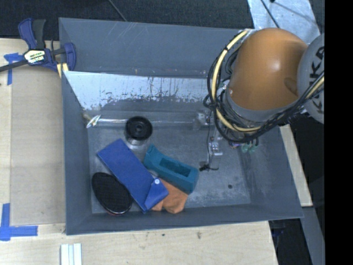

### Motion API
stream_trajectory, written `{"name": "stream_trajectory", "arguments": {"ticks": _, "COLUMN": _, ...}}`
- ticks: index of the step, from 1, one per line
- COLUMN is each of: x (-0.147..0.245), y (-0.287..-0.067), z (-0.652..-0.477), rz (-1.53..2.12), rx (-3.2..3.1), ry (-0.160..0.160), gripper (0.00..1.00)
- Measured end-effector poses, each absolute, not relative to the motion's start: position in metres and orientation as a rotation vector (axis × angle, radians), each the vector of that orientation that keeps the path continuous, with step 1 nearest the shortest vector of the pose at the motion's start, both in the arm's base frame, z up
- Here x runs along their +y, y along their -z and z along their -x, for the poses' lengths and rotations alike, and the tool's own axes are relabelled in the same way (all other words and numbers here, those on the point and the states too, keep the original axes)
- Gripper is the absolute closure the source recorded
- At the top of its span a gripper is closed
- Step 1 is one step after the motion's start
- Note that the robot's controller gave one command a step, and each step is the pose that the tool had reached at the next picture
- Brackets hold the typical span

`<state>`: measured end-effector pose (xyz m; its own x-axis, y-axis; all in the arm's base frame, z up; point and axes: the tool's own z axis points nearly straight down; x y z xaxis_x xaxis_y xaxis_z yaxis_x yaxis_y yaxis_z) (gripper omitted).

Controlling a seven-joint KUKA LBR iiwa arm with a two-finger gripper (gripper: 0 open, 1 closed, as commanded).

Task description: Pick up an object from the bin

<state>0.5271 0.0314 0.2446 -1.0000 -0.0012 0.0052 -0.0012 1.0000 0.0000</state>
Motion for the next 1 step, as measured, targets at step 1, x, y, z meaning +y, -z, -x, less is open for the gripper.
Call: {"name": "stream_trajectory", "arguments": {"ticks": 1, "x": 0.0313, "y": -0.249, "z": -0.5285, "rz": -0.001, "rx": -3.145, "ry": 0.001, "gripper": 0.0}}
